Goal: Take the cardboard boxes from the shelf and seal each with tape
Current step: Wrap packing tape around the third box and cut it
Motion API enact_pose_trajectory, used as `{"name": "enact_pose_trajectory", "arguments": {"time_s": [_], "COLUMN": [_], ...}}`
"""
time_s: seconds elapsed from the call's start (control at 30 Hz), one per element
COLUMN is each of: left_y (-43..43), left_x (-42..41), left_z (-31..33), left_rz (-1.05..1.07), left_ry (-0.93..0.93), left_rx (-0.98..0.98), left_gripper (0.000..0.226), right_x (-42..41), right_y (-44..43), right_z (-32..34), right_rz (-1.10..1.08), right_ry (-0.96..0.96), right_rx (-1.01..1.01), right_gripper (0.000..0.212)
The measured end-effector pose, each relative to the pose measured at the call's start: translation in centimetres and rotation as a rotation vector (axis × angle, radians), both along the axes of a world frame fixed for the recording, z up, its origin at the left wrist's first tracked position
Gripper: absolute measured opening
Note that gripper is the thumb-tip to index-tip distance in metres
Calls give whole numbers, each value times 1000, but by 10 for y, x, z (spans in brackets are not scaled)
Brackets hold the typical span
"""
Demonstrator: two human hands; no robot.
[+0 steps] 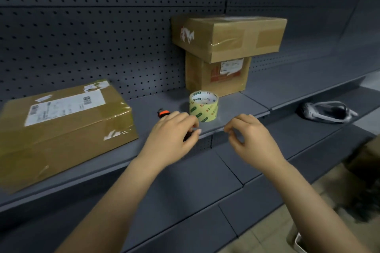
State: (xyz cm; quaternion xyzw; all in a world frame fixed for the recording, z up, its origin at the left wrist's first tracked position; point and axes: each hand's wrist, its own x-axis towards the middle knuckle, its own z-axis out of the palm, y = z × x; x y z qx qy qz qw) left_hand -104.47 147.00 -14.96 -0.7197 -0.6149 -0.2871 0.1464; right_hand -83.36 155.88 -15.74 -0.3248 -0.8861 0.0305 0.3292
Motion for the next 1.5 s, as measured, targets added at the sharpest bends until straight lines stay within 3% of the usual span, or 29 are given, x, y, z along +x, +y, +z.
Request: {"name": "enact_pose_trajectory", "arguments": {"time_s": [0.27,0.37,0.47,0.53,0.63,0.87,1.03,1.33,1.5], "left_y": [54,70,87,95,97,61,19,-102,-179], "left_x": [18,23,24,24,27,38,45,34,1], "left_z": [2,7,11,12,11,14,27,18,6], "left_rz": [207,225,203,210,200,188,208,237,315], "left_ry": [35,49,73,53,8,-291,-483,-1084,-1200], "left_rx": [-35,-43,-142,-197,-193,-12,98,292,297], "left_gripper": [14,28,39,36,28,21,23,29,30], "right_x": [-6,-12,-20,-25,-26,-19,-31,-108,-163], "right_y": [74,89,99,103,105,86,56,-45,-114], "right_z": [-4,-5,-8,-10,-10,6,32,50,45], "right_rz": [72,37,-13,-22,30,254,407,682,761], "right_ry": [-8,33,62,57,115,446,570,390,281], "right_rx": [-118,-172,-267,-328,-405,-419,-397,-406,-350], "right_gripper": [12,12,30,45,51,11,5,9,12]}}
